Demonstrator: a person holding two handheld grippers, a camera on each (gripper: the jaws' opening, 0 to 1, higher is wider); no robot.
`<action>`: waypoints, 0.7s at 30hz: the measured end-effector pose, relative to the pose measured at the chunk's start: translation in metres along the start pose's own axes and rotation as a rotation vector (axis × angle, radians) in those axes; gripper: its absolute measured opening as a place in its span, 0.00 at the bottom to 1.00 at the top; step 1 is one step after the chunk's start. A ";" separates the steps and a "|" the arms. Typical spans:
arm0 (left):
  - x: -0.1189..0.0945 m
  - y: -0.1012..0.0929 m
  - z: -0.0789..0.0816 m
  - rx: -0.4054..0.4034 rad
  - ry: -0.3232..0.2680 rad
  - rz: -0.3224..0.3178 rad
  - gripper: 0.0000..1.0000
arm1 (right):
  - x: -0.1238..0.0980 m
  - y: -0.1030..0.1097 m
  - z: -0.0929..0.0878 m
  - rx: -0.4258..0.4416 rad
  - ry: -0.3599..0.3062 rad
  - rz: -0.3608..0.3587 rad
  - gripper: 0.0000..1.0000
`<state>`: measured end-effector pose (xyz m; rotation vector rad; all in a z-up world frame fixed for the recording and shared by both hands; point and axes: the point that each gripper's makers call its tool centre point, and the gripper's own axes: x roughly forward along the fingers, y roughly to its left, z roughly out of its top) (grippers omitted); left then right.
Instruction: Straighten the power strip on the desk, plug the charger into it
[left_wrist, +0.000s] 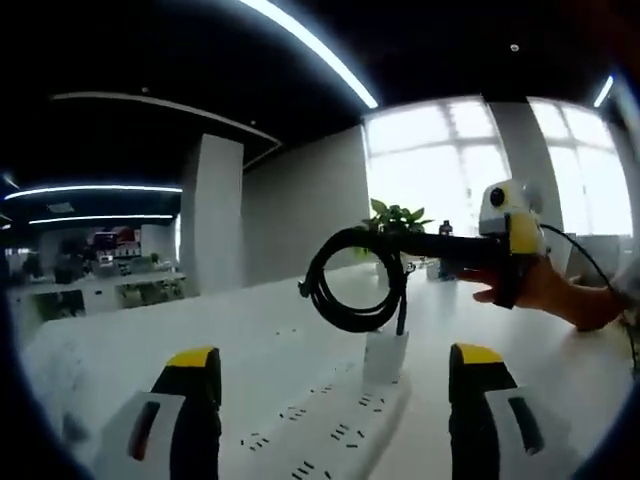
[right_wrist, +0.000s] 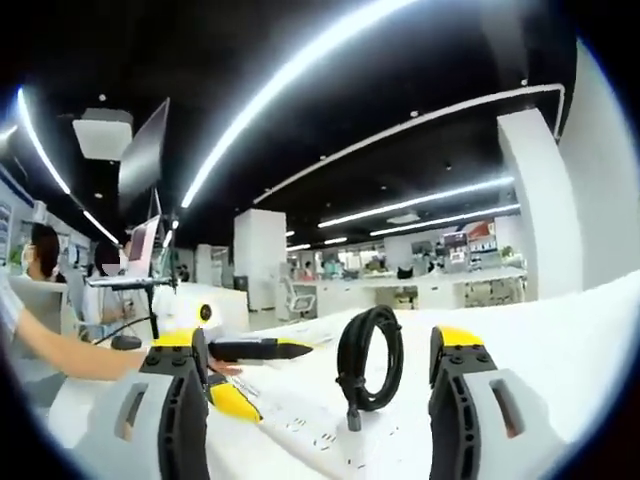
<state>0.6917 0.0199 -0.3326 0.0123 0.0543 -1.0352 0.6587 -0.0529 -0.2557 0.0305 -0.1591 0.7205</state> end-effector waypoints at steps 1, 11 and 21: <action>-0.003 -0.005 0.003 -0.001 -0.006 -0.015 0.99 | 0.001 0.000 -0.003 -0.021 0.019 0.007 1.00; -0.029 -0.015 0.011 0.042 -0.024 0.017 0.99 | -0.003 -0.011 -0.031 -0.080 0.126 0.042 1.00; -0.044 -0.015 0.006 0.018 -0.002 0.030 0.99 | -0.004 -0.017 -0.066 -0.123 0.267 0.125 1.00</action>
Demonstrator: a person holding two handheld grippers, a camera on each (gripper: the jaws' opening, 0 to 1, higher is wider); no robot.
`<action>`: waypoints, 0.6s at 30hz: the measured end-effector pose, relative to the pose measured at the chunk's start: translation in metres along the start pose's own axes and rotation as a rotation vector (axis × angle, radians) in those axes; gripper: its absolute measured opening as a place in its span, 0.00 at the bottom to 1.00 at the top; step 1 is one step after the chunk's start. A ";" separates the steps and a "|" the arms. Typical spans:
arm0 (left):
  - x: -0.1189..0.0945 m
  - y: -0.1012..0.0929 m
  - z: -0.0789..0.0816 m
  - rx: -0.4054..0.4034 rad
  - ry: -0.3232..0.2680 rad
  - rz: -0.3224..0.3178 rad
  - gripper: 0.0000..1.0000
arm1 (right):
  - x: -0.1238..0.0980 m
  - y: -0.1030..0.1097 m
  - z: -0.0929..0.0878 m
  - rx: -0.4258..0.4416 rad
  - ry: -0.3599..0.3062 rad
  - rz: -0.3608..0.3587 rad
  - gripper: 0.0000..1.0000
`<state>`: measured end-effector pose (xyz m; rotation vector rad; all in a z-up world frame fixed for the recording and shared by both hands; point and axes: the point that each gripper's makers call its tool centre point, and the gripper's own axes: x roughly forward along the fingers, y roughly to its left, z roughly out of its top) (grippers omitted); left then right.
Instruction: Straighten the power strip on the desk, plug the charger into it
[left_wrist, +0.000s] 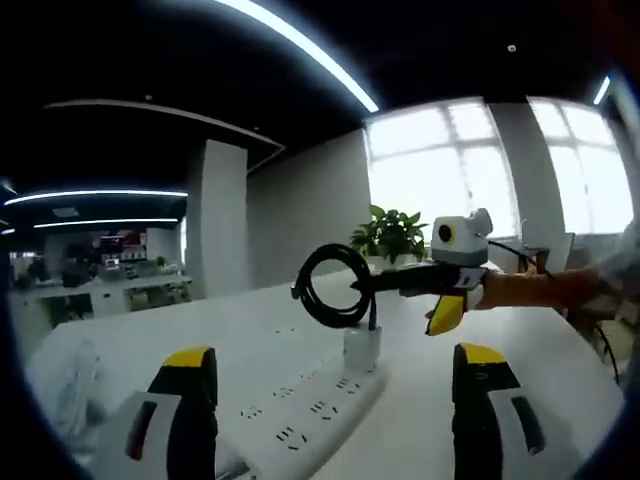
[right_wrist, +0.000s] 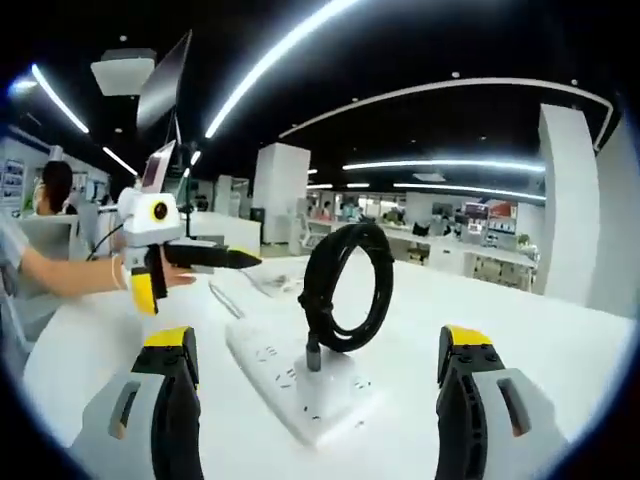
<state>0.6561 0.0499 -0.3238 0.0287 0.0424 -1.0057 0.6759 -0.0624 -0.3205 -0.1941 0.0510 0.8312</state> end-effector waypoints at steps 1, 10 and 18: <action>-0.001 -0.001 0.000 0.001 -0.002 0.000 0.99 | 0.001 0.002 -0.001 -0.010 0.006 0.024 1.00; -0.010 -0.006 0.004 -0.024 -0.048 0.003 0.99 | -0.002 0.014 0.004 -0.075 0.044 0.224 1.00; -0.013 -0.013 0.013 -0.021 -0.071 -0.007 0.99 | -0.004 0.015 0.006 -0.097 0.111 0.339 0.95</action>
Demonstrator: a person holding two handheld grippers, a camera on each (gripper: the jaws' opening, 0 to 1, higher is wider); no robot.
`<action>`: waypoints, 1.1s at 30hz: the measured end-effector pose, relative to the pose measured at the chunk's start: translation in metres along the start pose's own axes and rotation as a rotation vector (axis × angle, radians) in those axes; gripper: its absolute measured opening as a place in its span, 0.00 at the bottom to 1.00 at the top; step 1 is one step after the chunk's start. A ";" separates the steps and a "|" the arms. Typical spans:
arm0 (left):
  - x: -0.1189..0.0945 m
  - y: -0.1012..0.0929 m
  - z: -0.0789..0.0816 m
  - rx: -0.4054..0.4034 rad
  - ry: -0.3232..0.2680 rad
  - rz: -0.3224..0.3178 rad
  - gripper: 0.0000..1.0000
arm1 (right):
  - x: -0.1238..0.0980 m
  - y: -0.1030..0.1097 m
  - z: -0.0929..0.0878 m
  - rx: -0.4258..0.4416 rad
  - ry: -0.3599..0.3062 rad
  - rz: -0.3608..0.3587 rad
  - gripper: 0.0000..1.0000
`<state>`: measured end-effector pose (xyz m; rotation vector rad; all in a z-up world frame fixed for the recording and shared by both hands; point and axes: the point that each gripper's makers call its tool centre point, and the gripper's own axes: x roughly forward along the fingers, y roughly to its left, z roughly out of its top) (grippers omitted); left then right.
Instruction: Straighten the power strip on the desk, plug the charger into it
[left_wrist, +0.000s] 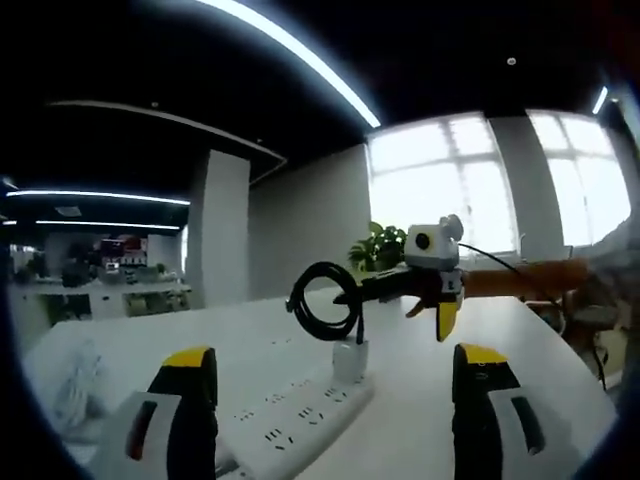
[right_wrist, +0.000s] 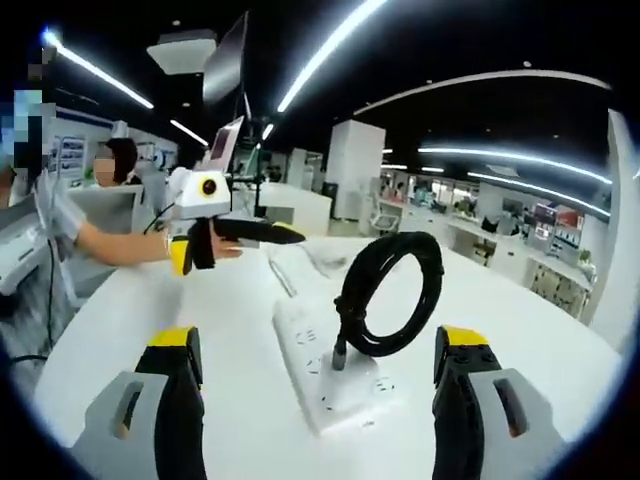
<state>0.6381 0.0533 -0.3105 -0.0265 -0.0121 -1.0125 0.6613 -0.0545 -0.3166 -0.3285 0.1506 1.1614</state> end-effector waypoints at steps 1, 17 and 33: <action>0.000 -0.001 0.001 0.002 -0.004 -0.002 0.99 | 0.000 0.000 -0.002 -0.003 0.020 0.017 0.94; -0.006 0.004 -0.008 -0.014 -0.003 0.011 0.99 | 0.001 -0.015 -0.014 0.004 0.264 0.141 0.78; -0.011 0.012 -0.006 -0.034 -0.023 0.037 0.99 | 0.015 -0.007 -0.037 0.036 0.378 0.224 0.65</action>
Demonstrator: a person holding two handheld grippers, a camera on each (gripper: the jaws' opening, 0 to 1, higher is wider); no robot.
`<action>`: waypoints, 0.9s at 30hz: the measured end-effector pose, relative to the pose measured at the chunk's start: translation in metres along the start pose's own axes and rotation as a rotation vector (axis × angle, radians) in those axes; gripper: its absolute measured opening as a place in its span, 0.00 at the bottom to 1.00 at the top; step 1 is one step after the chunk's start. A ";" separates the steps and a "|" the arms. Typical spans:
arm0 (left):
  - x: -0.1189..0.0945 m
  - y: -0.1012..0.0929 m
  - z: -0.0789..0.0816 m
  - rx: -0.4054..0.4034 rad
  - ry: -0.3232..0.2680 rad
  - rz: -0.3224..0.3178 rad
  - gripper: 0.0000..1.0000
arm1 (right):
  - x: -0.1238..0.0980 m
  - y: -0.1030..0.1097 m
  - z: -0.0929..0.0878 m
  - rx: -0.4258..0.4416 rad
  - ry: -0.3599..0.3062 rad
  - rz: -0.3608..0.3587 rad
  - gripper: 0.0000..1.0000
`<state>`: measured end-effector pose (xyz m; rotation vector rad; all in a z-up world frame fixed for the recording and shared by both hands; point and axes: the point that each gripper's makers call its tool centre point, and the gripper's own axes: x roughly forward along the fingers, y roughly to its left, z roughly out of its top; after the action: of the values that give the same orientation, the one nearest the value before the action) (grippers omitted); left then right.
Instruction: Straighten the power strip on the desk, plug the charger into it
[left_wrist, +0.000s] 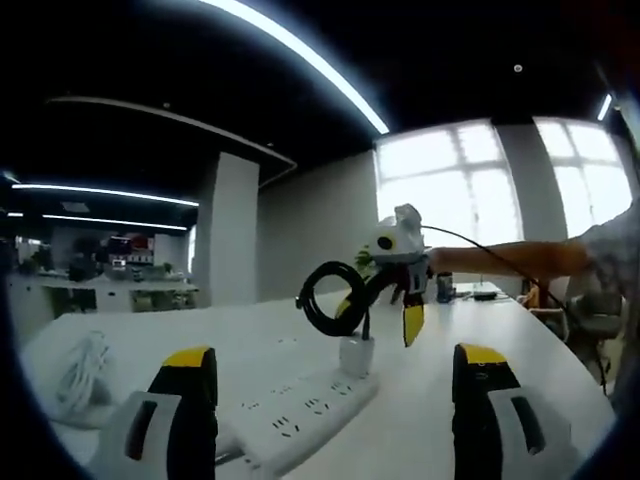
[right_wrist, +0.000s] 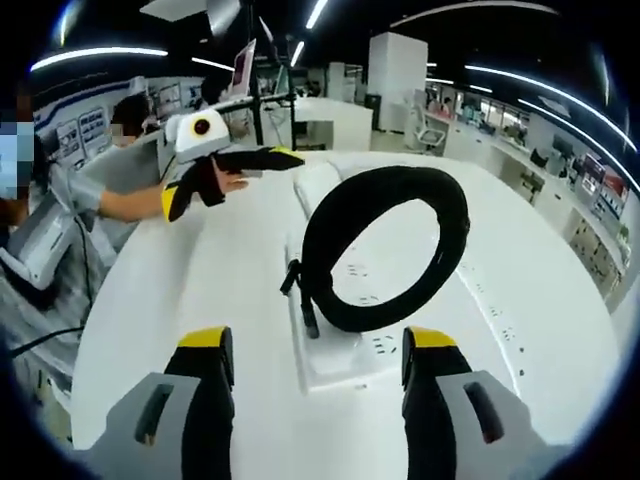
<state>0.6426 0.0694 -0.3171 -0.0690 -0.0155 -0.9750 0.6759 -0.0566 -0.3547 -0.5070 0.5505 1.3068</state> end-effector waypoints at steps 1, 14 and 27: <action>0.000 0.001 0.000 -0.004 -0.001 0.002 0.99 | 0.001 0.000 0.000 0.001 -0.002 0.003 0.64; 0.000 0.004 -0.002 -0.024 -0.005 0.009 0.99 | 0.012 0.000 -0.007 0.006 0.069 0.015 0.55; 0.000 0.004 -0.003 -0.036 -0.007 0.008 0.99 | 0.014 -0.007 -0.005 -0.052 0.116 -0.039 0.35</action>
<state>0.6457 0.0712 -0.3203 -0.1055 -0.0046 -0.9671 0.6847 -0.0511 -0.3673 -0.6368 0.6007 1.2625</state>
